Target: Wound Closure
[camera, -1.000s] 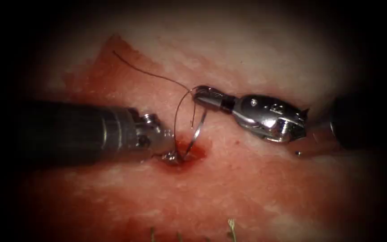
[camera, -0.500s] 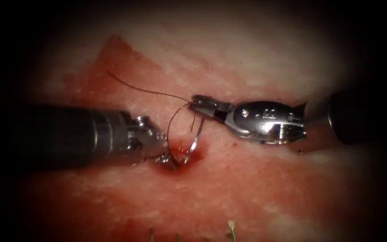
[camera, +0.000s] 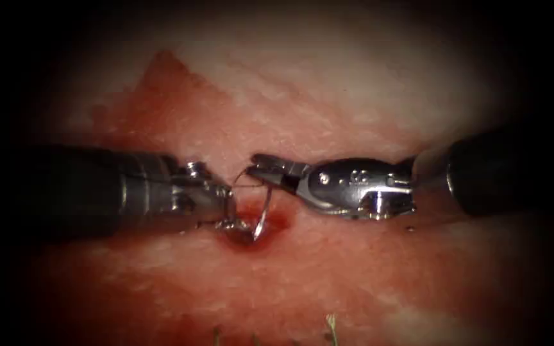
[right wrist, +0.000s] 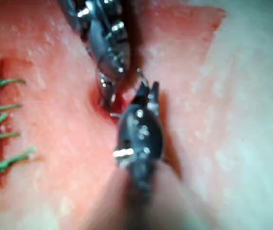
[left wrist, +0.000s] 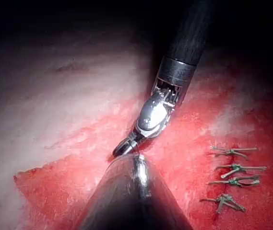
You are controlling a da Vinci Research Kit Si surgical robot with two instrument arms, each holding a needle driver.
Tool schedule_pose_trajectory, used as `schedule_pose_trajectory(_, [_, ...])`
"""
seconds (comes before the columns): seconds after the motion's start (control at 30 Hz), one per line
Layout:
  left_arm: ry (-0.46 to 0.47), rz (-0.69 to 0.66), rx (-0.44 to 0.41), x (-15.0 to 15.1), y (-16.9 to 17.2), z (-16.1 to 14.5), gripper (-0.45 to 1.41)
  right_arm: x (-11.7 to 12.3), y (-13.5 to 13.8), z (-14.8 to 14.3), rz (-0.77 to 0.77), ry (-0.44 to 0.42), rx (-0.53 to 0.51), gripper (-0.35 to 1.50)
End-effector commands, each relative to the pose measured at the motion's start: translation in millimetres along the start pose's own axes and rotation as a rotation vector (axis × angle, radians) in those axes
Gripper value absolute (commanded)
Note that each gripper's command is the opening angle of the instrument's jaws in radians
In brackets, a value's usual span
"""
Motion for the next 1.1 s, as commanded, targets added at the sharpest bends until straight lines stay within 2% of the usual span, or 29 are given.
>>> schedule_pose_trajectory(0.03, [0.001,-0.007,0.003,-0.1,0.2,0.8,-0.45,-0.7,-0.7,0.2,0.001,-0.005,0.005,-0.35])
schedule_pose_trajectory(0.2, [0.012,-0.007,0.051,-0.5,0.9,-1.1,-0.22,-1.0,-0.4,-0.4,-0.001,-0.006,0.013,-0.35])
schedule_pose_trajectory(0.43, [0.027,-0.018,0.105,-1.2,1.4,-3.0,-0.18,-1.0,-0.3,-0.4,-0.001,-0.008,0.015,-0.35])
schedule_pose_trajectory(0.6, [0.038,-0.029,0.12,-1.3,2.1,-1.8,-0.25,-1.0,-0.2,-0.4,0.0,-0.006,0.013,-0.35])
schedule_pose_trajectory(0.87, [0.061,-0.049,0.063,-0.4,4.4,1.4,-0.37,-0.7,0.2,-0.5,0.033,0.002,0.01,-0.35])
schedule_pose_trajectory(1.1, [0.057,-0.038,0.055,-1.4,4.1,3.0,-0.38,-0.6,0.1,-0.5,0.064,0.008,0.019,-0.35])
